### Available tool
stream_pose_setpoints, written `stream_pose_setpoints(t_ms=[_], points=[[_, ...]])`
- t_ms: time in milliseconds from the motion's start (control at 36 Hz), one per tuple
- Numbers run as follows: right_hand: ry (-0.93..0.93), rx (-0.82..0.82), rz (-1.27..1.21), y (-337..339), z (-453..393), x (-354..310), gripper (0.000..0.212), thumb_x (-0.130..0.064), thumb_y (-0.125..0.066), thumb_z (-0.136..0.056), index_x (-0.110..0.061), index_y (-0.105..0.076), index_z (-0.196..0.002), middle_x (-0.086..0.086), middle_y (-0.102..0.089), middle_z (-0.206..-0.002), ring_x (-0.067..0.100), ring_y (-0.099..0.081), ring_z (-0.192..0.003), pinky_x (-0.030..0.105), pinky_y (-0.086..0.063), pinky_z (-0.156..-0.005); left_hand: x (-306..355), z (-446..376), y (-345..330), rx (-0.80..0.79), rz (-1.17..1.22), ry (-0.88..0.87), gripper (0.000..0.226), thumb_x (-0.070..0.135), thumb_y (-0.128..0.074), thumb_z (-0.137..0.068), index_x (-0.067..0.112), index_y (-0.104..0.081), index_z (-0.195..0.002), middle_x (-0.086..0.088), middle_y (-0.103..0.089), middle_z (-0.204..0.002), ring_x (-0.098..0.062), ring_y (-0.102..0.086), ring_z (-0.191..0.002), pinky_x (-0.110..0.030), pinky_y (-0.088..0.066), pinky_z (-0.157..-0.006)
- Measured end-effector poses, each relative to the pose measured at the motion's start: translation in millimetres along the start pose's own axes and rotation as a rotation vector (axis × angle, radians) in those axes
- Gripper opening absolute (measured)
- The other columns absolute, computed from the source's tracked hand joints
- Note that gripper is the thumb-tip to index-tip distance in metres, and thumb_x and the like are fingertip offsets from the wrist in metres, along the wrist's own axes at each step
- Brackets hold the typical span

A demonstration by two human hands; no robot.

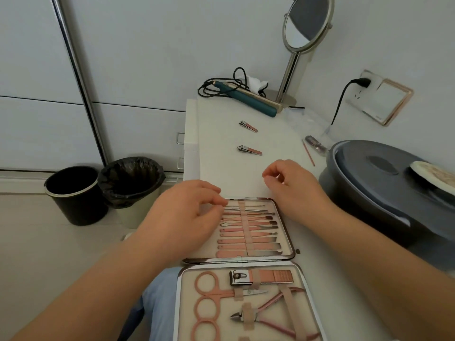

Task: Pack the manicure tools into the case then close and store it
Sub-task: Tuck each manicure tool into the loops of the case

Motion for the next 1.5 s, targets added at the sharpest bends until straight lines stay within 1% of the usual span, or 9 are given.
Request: stream_pose_setpoints(t_ms=[83,167,389,472,722,1028,1222,1417,1500], points=[[-0.092,0.103,0.071,0.3,-20.6,8.3,0.019,-0.029,-0.048,-0.09,-0.026,-0.056,-0.107,-0.002,-0.051,-0.117,0.014,-0.05,-0.103,0.027,-0.04,-0.084,-3.4,7.4,1.1,-0.01,0.034,-0.014,0.021,0.026,-0.055,-0.083,0.034,-0.067,-0.098,0.03,-0.049,-0.104,0.011,-0.04,-0.101,0.008,-0.016,-0.079],[-0.258,0.135,0.162,-1.2,-45.8,18.0,0.039,-0.035,-0.047,-0.088,-0.017,-0.05,-0.123,0.009,-0.046,-0.13,0.027,-0.043,-0.118,0.04,-0.037,-0.096,-7.5,13.5,0.4,-0.025,0.102,-0.006,0.02,0.027,-0.056,-0.083,0.035,-0.067,-0.098,0.031,-0.05,-0.11,0.012,-0.039,-0.11,0.0,-0.02,-0.091],[-0.72,0.004,0.306,-9.8,-83.3,40.5,0.064,-0.043,-0.033,-0.09,-0.004,-0.028,-0.14,0.024,-0.013,-0.151,0.039,-0.014,-0.137,0.05,-0.016,-0.112,-15.0,17.0,-4.3,-0.022,0.175,-0.038,0.023,0.017,-0.058,-0.083,0.031,-0.068,-0.096,0.035,-0.045,-0.107,0.013,-0.034,-0.113,0.008,-0.013,-0.088],[-0.777,-0.064,0.307,-12.3,-86.1,40.8,0.065,-0.044,-0.03,-0.091,-0.003,-0.026,-0.141,0.025,-0.014,-0.15,0.04,-0.016,-0.136,0.05,-0.014,-0.112,-15.5,17.2,-3.7,-0.015,0.203,-0.045,0.023,0.014,-0.059,-0.082,0.028,-0.07,-0.096,0.034,-0.045,-0.105,0.01,-0.037,-0.113,0.008,-0.014,-0.088],[-0.694,-0.04,0.282,-14.4,-76.2,33.6,0.059,-0.044,-0.029,-0.088,-0.005,-0.039,-0.13,0.019,-0.044,-0.133,0.034,-0.042,-0.118,0.042,-0.034,-0.096,-17.1,19.1,-4.7,-0.007,0.241,-0.049,0.022,0.019,-0.057,-0.083,0.033,-0.067,-0.096,0.04,-0.039,-0.105,0.023,-0.028,-0.108,0.009,-0.011,-0.088],[-0.514,0.001,0.473,-5.4,-58.9,28.5,0.049,-0.033,-0.037,-0.09,-0.002,-0.037,-0.128,0.018,-0.035,-0.132,0.033,-0.033,-0.121,0.04,-0.036,-0.093,-13.9,20.7,-5.0,0.035,0.228,-0.048,0.02,0.019,-0.057,-0.083,0.032,-0.068,-0.093,0.037,-0.043,-0.104,0.025,-0.029,-0.104,0.009,-0.012,-0.086],[-0.387,-0.099,0.687,0.8,-62.8,19.3,0.013,-0.014,-0.034,-0.087,-0.01,-0.046,-0.083,0.016,-0.058,-0.109,0.029,-0.052,-0.099,0.035,-0.037,-0.079,-14.5,22.1,-5.4,0.054,0.23,-0.044,0.02,0.019,-0.057,-0.083,0.031,-0.069,-0.094,0.036,-0.045,-0.105,0.024,-0.029,-0.106,0.009,-0.012,-0.086],[-0.402,-0.056,0.628,4.3,-55.6,12.6,0.017,-0.008,-0.043,-0.085,-0.007,-0.058,-0.094,0.012,-0.061,-0.097,0.029,-0.057,-0.088,0.032,-0.04,-0.064,-14.6,22.9,-7.1,0.069,0.232,-0.044,0.02,0.016,-0.058,-0.083,0.029,-0.069,-0.094,0.034,-0.046,-0.105,0.021,-0.031,-0.108,0.007,-0.014,-0.088],[-0.391,-0.074,0.608,5.2,-52.2,8.8,0.008,-0.01,-0.044,-0.085,-0.01,-0.052,-0.085,0.008,-0.053,-0.085,0.026,-0.049,-0.076,0.031,-0.04,-0.063,-14.1,23.4,-7.2,0.061,0.223,-0.043,0.021,0.017,-0.057,-0.084,0.031,-0.068,-0.095,0.035,-0.045,-0.106,0.022,-0.03,-0.108,0.007,-0.014,-0.088]])
Point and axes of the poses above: each hand's wrist, its own z-axis away from the middle knuckle, its own y-axis out of the back of the hand, x = y × z, the point moved 4 cm from there along -z, towards the middle knuckle
